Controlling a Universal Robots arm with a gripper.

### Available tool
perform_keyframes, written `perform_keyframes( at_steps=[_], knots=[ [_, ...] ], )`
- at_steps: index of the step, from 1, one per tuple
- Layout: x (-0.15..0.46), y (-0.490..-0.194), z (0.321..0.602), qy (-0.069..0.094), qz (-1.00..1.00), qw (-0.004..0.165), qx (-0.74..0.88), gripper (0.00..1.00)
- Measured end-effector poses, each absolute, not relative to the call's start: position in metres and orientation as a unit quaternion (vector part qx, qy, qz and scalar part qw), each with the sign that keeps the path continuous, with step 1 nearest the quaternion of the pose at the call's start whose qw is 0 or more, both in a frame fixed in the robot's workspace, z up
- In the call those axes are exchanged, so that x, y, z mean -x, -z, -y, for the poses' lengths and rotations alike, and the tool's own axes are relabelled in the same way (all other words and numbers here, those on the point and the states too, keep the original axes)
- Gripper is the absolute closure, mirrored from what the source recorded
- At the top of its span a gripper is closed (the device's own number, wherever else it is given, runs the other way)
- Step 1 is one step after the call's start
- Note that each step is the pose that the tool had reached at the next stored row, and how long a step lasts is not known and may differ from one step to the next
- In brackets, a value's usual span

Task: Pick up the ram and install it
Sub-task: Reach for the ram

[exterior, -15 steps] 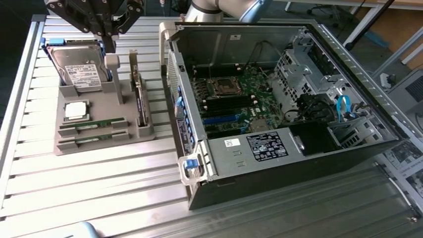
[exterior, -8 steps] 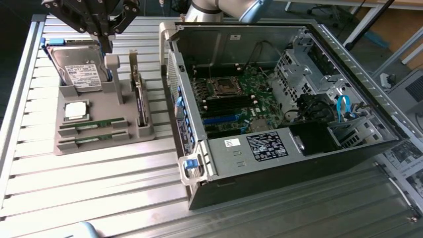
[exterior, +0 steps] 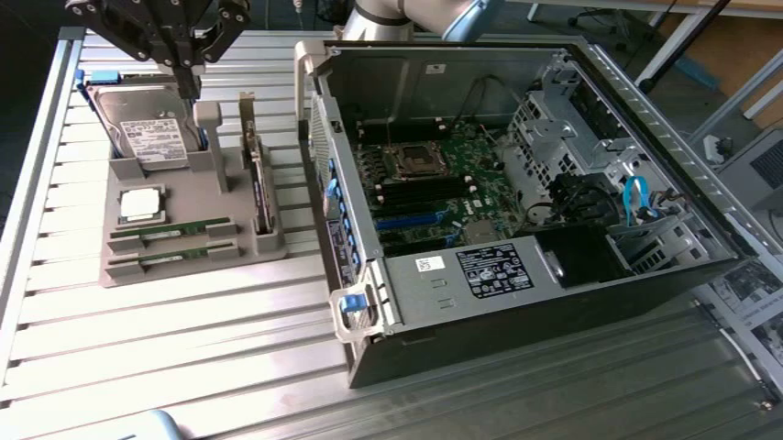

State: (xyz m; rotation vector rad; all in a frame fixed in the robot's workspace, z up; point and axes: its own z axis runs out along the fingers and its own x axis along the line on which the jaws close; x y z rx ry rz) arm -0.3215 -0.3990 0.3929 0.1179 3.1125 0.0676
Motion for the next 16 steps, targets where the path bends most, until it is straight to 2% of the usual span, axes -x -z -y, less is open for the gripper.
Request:
perform_keyframes(
  at_steps=[16],
  knots=[
    [0.335,-0.393,0.399,-0.022,-0.999,0.013,-0.038,0.89]
  ],
)
